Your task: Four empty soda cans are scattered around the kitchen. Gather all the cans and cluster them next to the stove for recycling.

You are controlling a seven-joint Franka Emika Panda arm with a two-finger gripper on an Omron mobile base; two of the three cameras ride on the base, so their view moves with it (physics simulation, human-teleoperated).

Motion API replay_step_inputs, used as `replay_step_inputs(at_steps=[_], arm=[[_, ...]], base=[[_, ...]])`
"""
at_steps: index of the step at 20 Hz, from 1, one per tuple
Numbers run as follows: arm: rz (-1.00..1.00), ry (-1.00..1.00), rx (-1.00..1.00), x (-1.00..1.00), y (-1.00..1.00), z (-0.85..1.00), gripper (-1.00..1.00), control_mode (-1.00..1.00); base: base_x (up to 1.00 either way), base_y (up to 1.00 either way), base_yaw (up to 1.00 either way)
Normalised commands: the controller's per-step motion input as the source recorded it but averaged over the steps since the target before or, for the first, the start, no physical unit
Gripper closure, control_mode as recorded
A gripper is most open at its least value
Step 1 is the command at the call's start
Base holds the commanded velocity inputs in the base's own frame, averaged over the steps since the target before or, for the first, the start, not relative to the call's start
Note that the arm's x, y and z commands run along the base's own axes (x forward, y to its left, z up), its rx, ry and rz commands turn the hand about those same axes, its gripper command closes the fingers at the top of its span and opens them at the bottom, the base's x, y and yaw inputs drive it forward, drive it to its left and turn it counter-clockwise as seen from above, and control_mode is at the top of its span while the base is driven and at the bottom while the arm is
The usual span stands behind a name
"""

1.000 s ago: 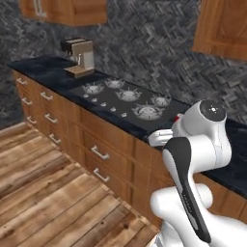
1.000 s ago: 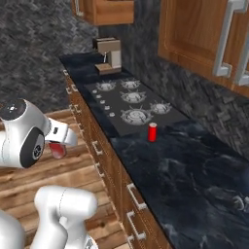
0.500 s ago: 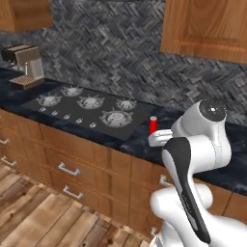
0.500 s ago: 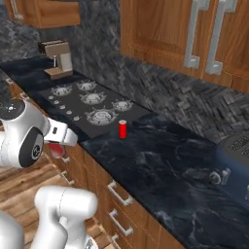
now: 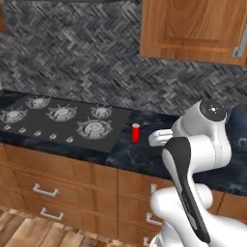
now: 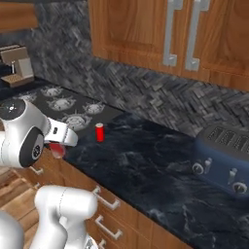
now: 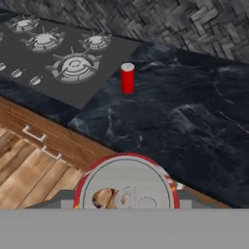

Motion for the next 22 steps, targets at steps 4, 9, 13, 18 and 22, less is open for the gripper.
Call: replay_step_inputs(at_steps=[4, 9, 13, 18, 22], arm=[[0.0, 0.0, 0.0, 0.0, 0.0, 0.0, 1.0, 1.0], [0.0, 0.0, 0.0, 0.0, 0.0, 0.0, 1.0, 1.0], [0.0, 0.0, 0.0, 0.0, 0.0, 0.0, 1.0, 1.0], [0.0, 0.0, 0.0, 0.0, 0.0, 0.0, 1.0, 1.0], [0.0, 0.0, 0.0, 0.0, 0.0, 0.0, 1.0, 1.0]], base=[[0.47, 0.16, -0.42], [0.41, 0.26, -0.48], [0.12, 0.45, -0.43], [0.0, 0.43, -0.33], [0.0, 0.1, -0.1]])
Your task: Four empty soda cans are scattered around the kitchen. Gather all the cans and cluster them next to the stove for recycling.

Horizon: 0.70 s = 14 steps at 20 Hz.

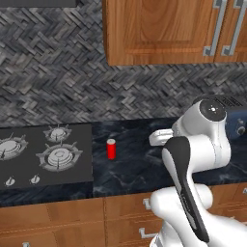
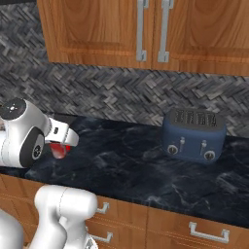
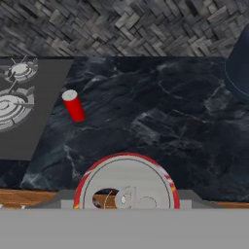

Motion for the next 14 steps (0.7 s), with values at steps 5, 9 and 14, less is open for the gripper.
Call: replay_step_inputs(at_steps=[5, 9, 14], arm=[[0.0, 0.0, 0.0, 0.0, 0.0, 0.0, 1.0, 1.0], [0.0, 0.0, 0.0, 0.0, 0.0, 0.0, 1.0, 1.0], [0.0, 0.0, 0.0, 0.33, 0.11, -0.05, 1.0, -1.0]], base=[[0.0, 0.0, 0.0], [0.0, 0.02, 0.0], [0.0, 0.0, 0.0]])
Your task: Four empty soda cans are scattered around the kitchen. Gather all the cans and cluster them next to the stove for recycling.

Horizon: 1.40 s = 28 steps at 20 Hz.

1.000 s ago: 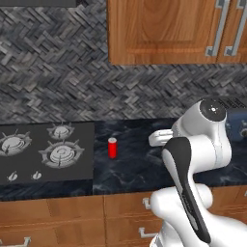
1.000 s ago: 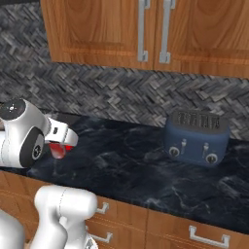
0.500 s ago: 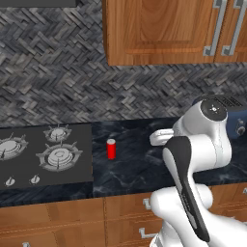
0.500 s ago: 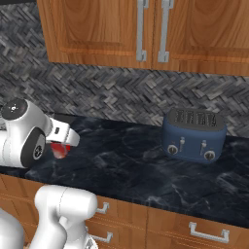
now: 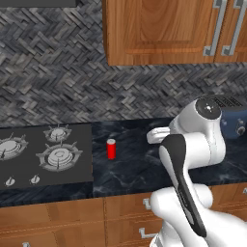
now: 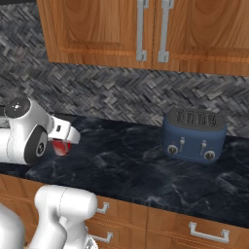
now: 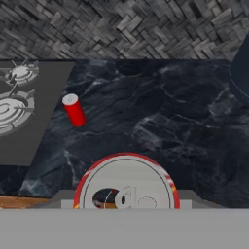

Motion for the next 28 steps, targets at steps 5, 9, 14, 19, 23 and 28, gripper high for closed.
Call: replay_step_inputs(at_steps=[5, 9, 14, 19, 23, 28], arm=[[0.0, 0.0, 0.0, 0.49, 0.15, -0.06, 1.0, -1.0], [0.0, 0.0, 0.0, 0.48, 0.18, -0.15, 1.0, -1.0], [0.0, 0.0, 0.0, 0.4, 0.11, -0.34, 1.0, -1.0], [0.0, 0.0, 0.03, 0.31, 0.03, -0.41, 1.0, -1.0], [0.0, 0.0, 0.01, 0.31, 0.02, -0.34, 1.0, -1.0], [0.0, -0.02, 0.0, 0.28, 0.07, -0.26, 1.0, -1.0]], base=[[0.0, 0.0, 0.0], [0.0, 0.0, 0.0], [0.0, 0.0, 0.0], [0.0, 0.0, 0.0], [0.0, 0.0, 0.0], [0.0, 0.0, 0.0]])
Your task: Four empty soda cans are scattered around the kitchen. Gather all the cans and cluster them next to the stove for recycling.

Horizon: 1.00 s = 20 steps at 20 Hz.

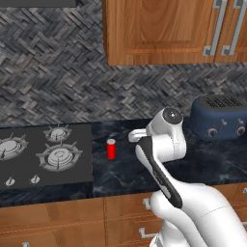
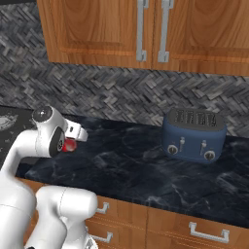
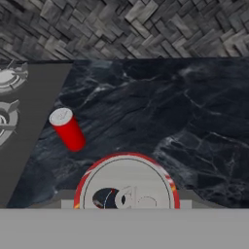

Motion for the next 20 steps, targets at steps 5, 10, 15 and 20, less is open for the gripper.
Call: replay_step_inputs(at_steps=[5, 10, 15, 20], arm=[[0.0, 0.0, 0.0, 0.19, 0.08, -0.24, 1.0, -1.0], [0.0, 0.03, 0.0, 0.11, 0.06, -0.22, 1.0, -1.0], [0.0, 0.01, 0.0, 0.08, 0.02, -0.2, 1.0, -1.0], [0.0, 0.01, 0.0, 0.03, 0.01, -0.2, 1.0, -1.0]], base=[[0.0, 0.0, 0.0], [0.0, 0.0, 0.0], [0.0, 0.0, 0.0], [0.0, 0.0, 0.0]])
